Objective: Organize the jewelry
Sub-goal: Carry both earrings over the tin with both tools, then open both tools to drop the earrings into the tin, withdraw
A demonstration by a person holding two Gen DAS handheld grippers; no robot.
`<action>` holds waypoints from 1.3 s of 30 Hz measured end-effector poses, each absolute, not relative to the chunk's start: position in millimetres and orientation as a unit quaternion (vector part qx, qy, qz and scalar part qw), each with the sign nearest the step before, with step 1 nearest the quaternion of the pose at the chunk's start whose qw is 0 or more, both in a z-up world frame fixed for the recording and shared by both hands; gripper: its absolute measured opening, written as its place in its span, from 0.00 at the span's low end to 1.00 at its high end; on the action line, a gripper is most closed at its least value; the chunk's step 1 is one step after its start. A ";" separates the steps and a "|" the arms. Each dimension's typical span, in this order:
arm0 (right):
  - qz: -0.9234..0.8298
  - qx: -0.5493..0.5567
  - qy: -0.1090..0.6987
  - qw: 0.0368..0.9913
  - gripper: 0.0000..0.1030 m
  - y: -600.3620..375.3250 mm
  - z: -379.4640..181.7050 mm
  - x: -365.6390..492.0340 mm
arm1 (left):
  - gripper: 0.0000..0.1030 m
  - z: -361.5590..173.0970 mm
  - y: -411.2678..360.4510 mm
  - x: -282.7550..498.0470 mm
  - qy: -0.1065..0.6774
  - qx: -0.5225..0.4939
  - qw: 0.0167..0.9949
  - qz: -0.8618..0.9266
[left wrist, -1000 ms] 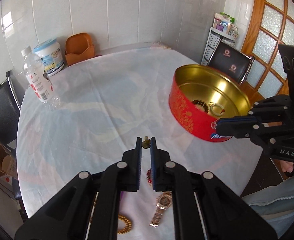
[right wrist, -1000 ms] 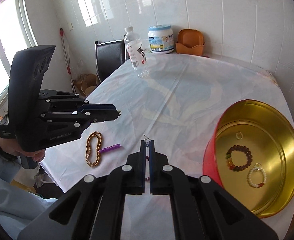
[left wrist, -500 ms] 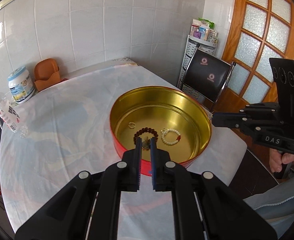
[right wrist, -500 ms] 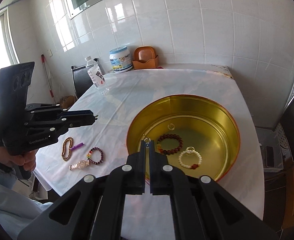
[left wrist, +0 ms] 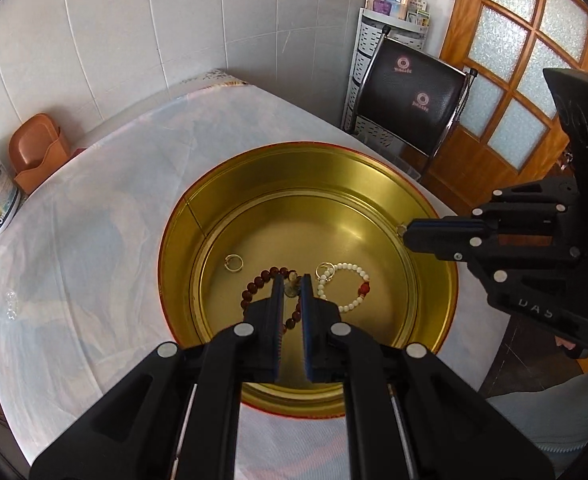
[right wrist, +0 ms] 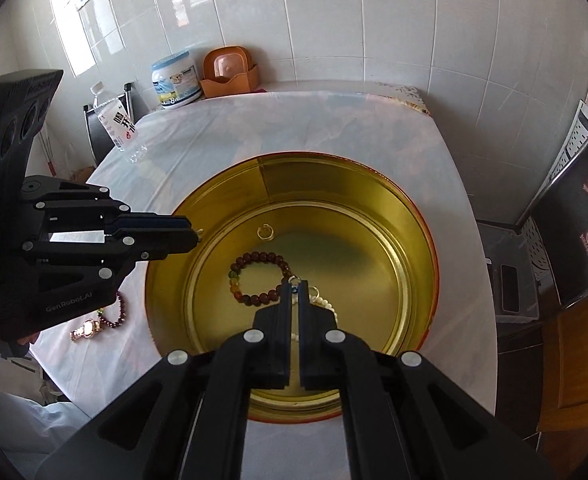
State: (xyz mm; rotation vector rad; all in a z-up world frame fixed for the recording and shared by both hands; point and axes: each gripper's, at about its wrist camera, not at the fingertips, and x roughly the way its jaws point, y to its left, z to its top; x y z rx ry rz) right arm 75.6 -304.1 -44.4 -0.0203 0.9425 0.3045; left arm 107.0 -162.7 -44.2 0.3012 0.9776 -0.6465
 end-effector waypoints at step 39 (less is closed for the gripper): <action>0.113 -0.090 0.524 0.839 0.44 -290.7 -95.2 122.2 | 0.60 -106.8 -175.0 172.6 0.520 0.167 0.783 -0.298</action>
